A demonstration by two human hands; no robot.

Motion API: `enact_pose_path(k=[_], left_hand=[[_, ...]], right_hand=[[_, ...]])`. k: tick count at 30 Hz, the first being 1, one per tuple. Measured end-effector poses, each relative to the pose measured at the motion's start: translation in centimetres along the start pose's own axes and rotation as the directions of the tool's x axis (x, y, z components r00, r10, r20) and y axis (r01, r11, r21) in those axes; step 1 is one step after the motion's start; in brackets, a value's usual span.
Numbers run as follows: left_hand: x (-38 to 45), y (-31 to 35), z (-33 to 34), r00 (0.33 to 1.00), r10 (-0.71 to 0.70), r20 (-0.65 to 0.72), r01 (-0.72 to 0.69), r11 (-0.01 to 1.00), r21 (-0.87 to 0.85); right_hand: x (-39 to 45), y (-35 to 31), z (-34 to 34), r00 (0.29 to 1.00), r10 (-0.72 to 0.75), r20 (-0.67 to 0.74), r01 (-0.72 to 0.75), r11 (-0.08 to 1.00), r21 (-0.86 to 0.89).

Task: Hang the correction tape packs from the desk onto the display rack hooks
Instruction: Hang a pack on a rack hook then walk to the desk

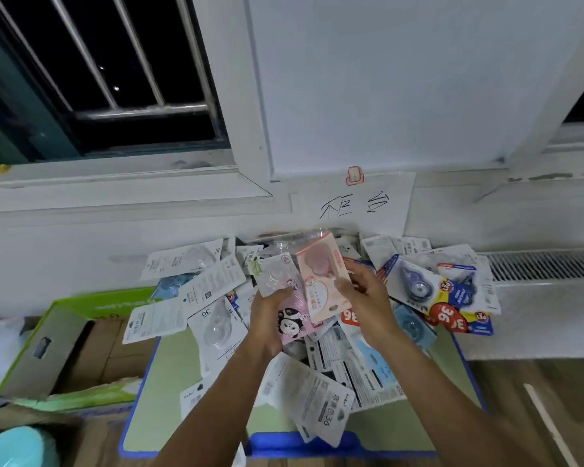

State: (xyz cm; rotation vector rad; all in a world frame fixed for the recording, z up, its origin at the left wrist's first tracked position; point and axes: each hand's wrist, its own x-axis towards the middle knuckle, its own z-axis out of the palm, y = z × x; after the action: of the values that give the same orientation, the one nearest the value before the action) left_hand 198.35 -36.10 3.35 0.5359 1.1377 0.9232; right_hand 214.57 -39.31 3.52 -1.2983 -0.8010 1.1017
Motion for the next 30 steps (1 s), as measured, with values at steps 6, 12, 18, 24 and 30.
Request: enact_pose_path(k=[6, 12, 18, 24, 30], left_hand=[[-1.2, -0.9, 0.6, 0.977, -0.015, 0.211, 0.009, 1.000, 0.030], [-2.6, -1.7, -0.9, 0.984, 0.013, 0.176, -0.041, 0.987, 0.153], [-3.4, -2.6, -2.0, 0.974, 0.002, 0.225, -0.033, 0.990, 0.134], [-4.6, -3.7, -1.3, 0.957, -0.048, 0.286, 0.008, 0.990, 0.138], [-6.2, -6.2, 1.1, 0.921, -0.156, 0.356, 0.076, 0.970, 0.230]], right_hand=[[-3.8, 0.5, -0.6, 0.997, -0.014, 0.077, 0.017, 0.999, -0.050], [-6.4, 0.3, -0.8, 0.948, -0.043, -0.316, 0.018, 0.997, -0.081], [-9.4, 0.2, -3.1, 0.818, -0.163, -0.552, 0.163, 0.985, -0.048], [-13.1, 0.6, -4.5, 0.789, -0.132, -0.600, 0.100, 0.991, -0.086], [-18.2, 1.1, -6.4, 0.707, -0.026, -0.707, 0.031, 1.000, -0.005]])
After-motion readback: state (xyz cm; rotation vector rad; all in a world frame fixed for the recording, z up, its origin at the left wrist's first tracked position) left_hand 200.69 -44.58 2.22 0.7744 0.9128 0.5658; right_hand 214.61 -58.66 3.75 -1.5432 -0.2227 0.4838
